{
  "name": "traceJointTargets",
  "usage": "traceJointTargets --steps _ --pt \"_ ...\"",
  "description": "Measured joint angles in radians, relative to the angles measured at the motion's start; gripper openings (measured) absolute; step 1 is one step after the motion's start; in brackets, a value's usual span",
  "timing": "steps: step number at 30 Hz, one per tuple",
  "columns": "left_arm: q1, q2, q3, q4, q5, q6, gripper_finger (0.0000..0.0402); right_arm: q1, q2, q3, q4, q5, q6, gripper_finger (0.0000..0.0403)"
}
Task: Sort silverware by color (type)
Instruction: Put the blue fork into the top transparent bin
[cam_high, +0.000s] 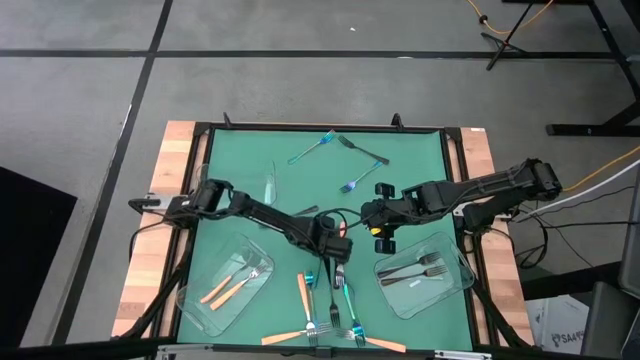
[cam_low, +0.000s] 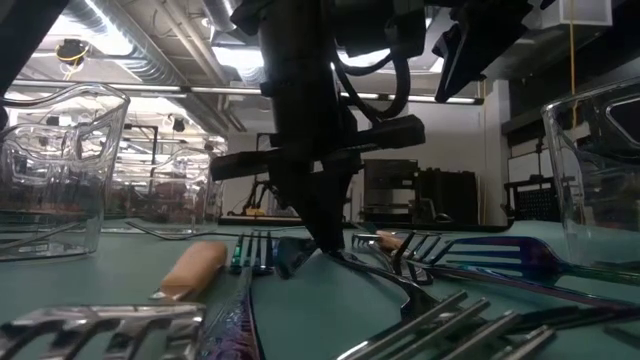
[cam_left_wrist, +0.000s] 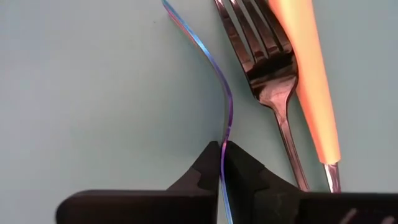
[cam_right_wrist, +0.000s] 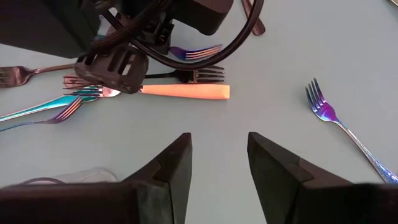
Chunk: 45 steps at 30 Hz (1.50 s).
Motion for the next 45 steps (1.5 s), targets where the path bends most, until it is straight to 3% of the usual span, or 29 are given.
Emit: traceJointTargets --steps 27,37,45 --pt "0.014 -0.09 -0.003 -0.021 0.042 0.119 0.0004 0.0 0.0 0.0 0.0 0.0 0.0 0.0147" --pt "0.07 -0.254 -0.001 -0.112 0.01 0.376 0.0004 0.0 0.0 -0.001 0.004 0.0 0.0 0.0147" --pt "0.154 -0.395 -0.001 -0.181 0.022 0.687 0.0004 -0.001 0.0 -0.001 0.007 0.001 0.001 0.0147"
